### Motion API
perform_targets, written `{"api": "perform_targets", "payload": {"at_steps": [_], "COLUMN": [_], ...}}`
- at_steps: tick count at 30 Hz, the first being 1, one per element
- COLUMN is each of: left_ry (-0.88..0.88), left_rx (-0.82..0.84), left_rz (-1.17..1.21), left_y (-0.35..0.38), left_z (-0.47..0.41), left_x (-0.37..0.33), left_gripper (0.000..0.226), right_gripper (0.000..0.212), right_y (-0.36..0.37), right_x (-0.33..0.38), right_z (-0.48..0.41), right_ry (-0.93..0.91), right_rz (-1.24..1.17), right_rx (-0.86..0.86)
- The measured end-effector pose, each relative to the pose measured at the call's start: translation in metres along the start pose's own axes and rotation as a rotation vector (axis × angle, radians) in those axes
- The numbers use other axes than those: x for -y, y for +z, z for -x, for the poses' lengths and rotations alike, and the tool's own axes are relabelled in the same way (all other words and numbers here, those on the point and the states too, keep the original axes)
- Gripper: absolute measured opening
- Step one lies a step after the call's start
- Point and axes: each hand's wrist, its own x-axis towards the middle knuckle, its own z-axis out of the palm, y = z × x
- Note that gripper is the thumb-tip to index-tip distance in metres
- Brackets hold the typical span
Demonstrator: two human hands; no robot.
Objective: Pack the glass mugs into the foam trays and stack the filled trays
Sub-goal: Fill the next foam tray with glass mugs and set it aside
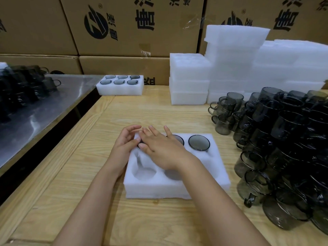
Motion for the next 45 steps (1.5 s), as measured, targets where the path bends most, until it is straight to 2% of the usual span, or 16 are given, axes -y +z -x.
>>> {"api": "perform_targets", "payload": {"at_steps": [5,10,12,13,16,18,20,22,27,31,38,42,45], "left_ry": [0.024,0.000,-0.007,-0.012,-0.033,-0.055,-0.075,-0.087,-0.100,-0.107,-0.096,-0.098,0.005], "left_rx": [-0.006,-0.057,-0.064,-0.069,-0.086,-0.091,-0.094,-0.094,-0.094,-0.103,-0.103,-0.105,-0.146], "left_rz": [-0.004,0.033,0.025,0.026,0.047,0.072,0.106,0.101,0.088,0.090,0.106,0.070,-0.061], "left_y": [0.004,0.004,0.004,0.004,0.003,0.003,0.003,0.002,0.002,0.002,0.002,0.001,-0.001], "left_z": [0.002,0.003,0.004,0.004,0.002,0.000,-0.002,-0.002,-0.001,0.000,-0.001,0.000,0.002], "left_x": [0.002,0.000,0.000,0.000,0.001,0.002,0.002,0.004,0.004,0.004,0.004,0.001,-0.012], "left_gripper": [0.034,0.036,0.035,0.034,0.031,0.029,0.027,0.027,0.029,0.027,0.027,0.028,0.030], "right_gripper": [0.080,0.071,0.067,0.061,0.036,0.032,0.025,0.015,0.029,0.035,0.027,0.032,0.030], "right_y": [0.005,-0.004,-0.011,-0.016,-0.035,-0.048,-0.055,-0.053,-0.038,-0.030,-0.033,-0.041,-0.047], "right_x": [0.003,0.009,0.010,0.008,-0.008,-0.023,-0.036,-0.045,-0.065,-0.071,-0.072,-0.066,-0.063], "right_z": [0.002,0.019,0.040,0.052,0.095,0.119,0.133,0.136,0.132,0.127,0.127,0.131,0.130], "right_ry": [0.051,0.067,0.100,0.139,0.412,0.670,0.840,0.902,0.927,0.927,0.840,0.777,0.638], "right_rz": [0.004,-0.005,-0.018,-0.030,0.048,0.227,0.333,0.374,0.421,0.360,0.294,0.268,0.114], "right_rx": [0.014,-0.021,-0.119,-0.222,-0.546,-0.652,-0.597,-0.474,-0.229,-0.183,-0.316,-0.495,-0.636]}}
